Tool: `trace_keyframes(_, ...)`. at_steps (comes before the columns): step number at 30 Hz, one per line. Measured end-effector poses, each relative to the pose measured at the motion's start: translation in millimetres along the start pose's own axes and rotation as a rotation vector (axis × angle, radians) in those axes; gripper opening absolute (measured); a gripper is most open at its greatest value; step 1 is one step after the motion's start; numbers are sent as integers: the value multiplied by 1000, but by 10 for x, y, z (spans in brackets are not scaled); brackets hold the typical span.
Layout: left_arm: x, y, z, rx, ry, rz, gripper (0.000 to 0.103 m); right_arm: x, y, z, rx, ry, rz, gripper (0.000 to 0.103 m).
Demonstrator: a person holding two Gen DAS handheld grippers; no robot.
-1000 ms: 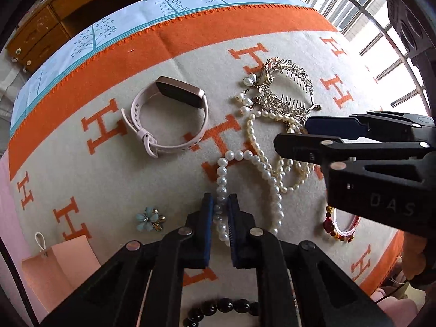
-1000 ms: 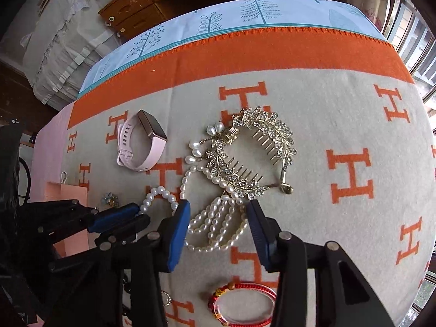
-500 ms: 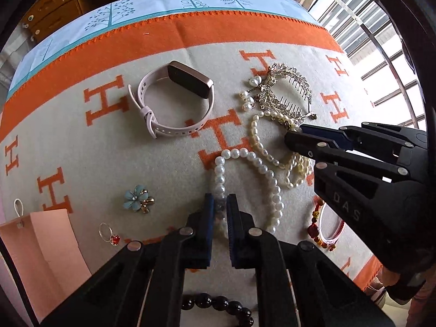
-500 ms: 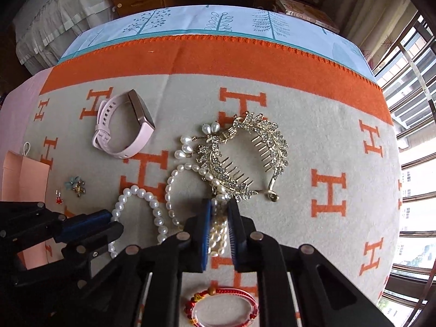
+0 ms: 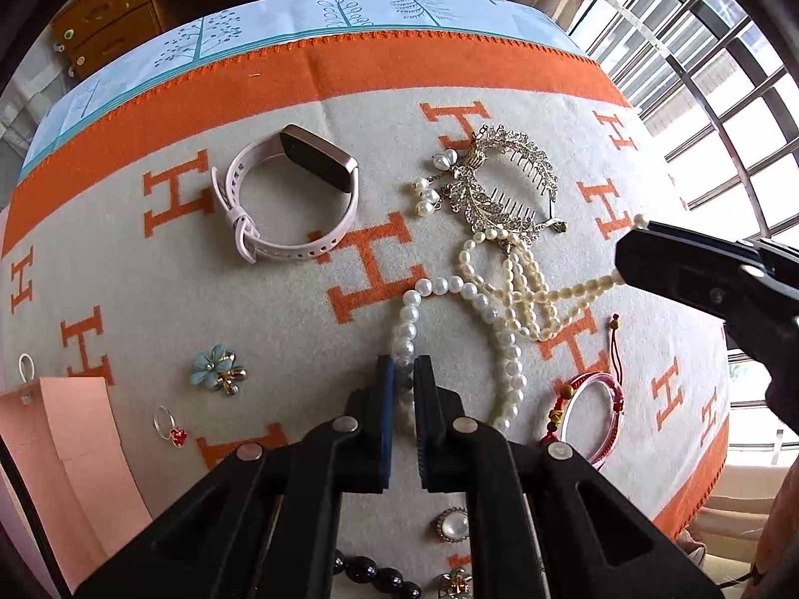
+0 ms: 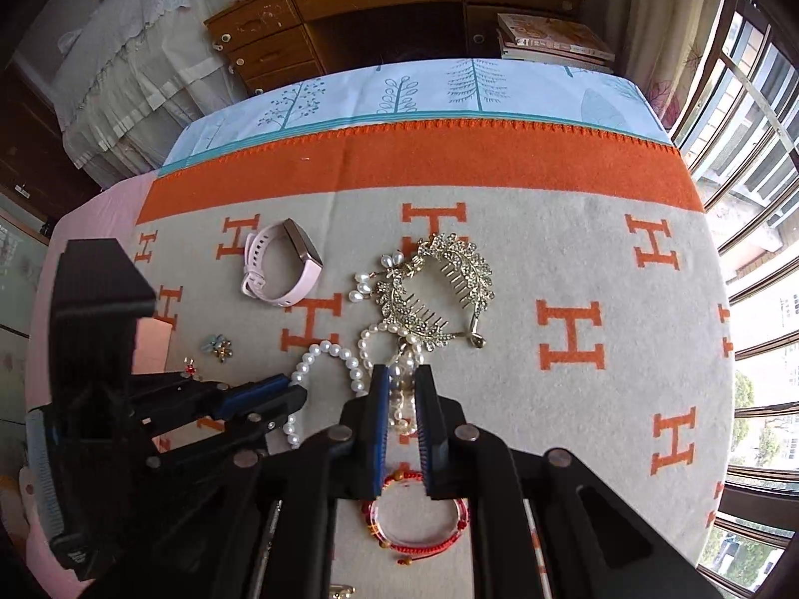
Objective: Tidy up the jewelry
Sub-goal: 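Carry the pearl necklace with the left tool into the pink box and release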
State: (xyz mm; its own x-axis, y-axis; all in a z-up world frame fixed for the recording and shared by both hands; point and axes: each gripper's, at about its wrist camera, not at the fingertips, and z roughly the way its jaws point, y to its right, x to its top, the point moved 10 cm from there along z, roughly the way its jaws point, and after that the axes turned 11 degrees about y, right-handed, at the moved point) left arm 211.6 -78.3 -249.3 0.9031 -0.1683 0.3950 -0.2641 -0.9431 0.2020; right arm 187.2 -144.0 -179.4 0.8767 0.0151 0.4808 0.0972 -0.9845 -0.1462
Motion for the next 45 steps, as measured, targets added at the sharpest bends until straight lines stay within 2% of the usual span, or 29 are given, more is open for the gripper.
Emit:
trace_keyframes(6, 78, 112, -360, -30, 83, -35, 5, 149, -166, -435, 40, 96, -33, 10)
trace_keyframes(10, 214, 166, -805, -43, 164, -38, 5, 275, -309, -723, 76, 160, -42, 10)
trace_keyframes(16, 395, 94, -1632, -22, 304, -38, 5, 486, -578, -1218, 137, 259, -67, 10)
trace_keyframes(21, 413, -244, -2311, 38, 409, -65, 5, 627, -891, -1569, 194, 325, -112, 10)
trace_keyframes(26, 206, -749, -2676, 115, 459, -124, 5, 715, -1337, -1748, 283, 360, -155, 10)
trace_keyframes(28, 66, -989, -2723, 187, 472, -127, 5, 719, -1548, -1746, 319, 360, -170, 10)
trace_keyframes(30, -98, -1210, -2658, 225, 451, -144, 5, 705, -1753, -1696, 354, 346, -184, 10)
trace_keyframes(34, -447, -1548, -2347, 248, 386, -185, 5, 623, -2174, -1507, 411, 300, -212, 10)
trace_keyframes(36, -610, -1657, -2178, 233, 354, -214, 5, 554, -2358, -1388, 432, 273, -226, 10)
trace_keyframes(42, -1048, -1809, -1689, 222, 266, -257, 5, 286, -2760, -984, 457, 185, -268, 10)
trace_keyframes(45, -1172, -1840, -1571, 260, 252, -248, 5, 129, -2871, -767, 459, 131, -279, 10)
